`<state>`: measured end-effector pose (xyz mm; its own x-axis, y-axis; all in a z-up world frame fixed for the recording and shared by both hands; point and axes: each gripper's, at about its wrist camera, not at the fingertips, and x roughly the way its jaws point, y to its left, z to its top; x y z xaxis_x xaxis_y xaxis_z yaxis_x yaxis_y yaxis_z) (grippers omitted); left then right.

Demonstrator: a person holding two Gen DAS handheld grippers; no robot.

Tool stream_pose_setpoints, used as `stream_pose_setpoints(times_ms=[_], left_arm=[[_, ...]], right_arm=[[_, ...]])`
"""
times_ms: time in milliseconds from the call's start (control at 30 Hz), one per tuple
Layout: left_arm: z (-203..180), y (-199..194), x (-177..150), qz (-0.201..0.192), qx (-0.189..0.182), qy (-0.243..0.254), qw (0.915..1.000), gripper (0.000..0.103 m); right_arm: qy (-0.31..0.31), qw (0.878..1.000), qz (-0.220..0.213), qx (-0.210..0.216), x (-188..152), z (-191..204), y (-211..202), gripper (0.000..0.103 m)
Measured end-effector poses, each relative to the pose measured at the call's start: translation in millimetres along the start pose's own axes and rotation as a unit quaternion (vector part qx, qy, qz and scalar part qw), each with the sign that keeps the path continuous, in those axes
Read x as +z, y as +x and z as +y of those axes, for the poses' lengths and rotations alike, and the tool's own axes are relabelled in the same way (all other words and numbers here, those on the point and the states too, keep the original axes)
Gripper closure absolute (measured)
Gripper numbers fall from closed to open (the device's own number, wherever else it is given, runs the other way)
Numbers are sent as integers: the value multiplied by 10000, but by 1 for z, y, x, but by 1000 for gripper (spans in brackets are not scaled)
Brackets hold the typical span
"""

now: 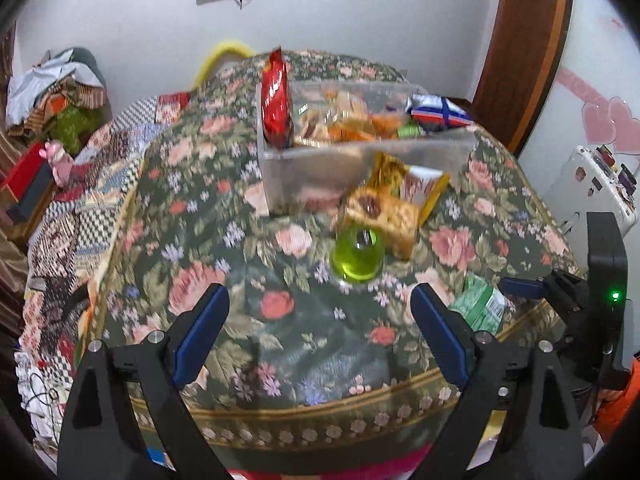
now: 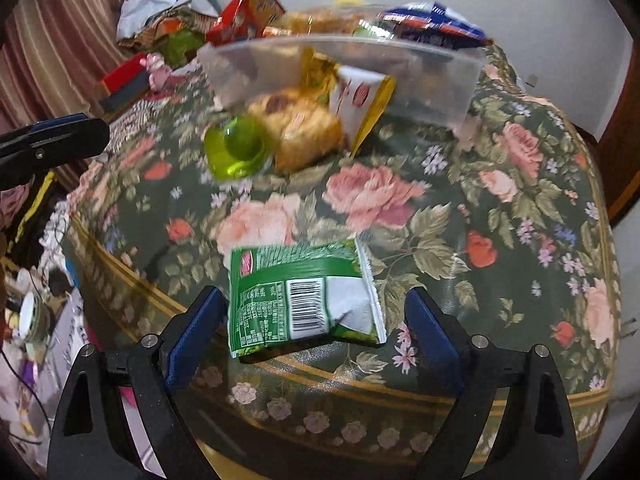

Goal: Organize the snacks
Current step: 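Grasp the green-capped bottle with left tool while right tool grasps a green snack bag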

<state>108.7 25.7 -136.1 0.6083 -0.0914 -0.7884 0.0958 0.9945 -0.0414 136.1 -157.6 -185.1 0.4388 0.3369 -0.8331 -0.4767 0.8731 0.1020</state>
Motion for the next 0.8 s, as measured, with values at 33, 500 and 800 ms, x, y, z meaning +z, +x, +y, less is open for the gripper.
stream_pose_setpoints(times_ms=[33, 500, 800], left_arm=[[-1, 3, -2, 34, -10, -11, 10000, 10], [-12, 75, 8, 669, -386, -77, 9970, 11], [-17, 112, 26, 707, -311, -168, 9969, 39]], right_arm=[[-19, 10000, -21, -19, 0, -1, 1, 12], [586, 9968, -545, 64, 16, -36, -18, 52], [605, 9960, -627, 214, 29, -41, -15, 52]])
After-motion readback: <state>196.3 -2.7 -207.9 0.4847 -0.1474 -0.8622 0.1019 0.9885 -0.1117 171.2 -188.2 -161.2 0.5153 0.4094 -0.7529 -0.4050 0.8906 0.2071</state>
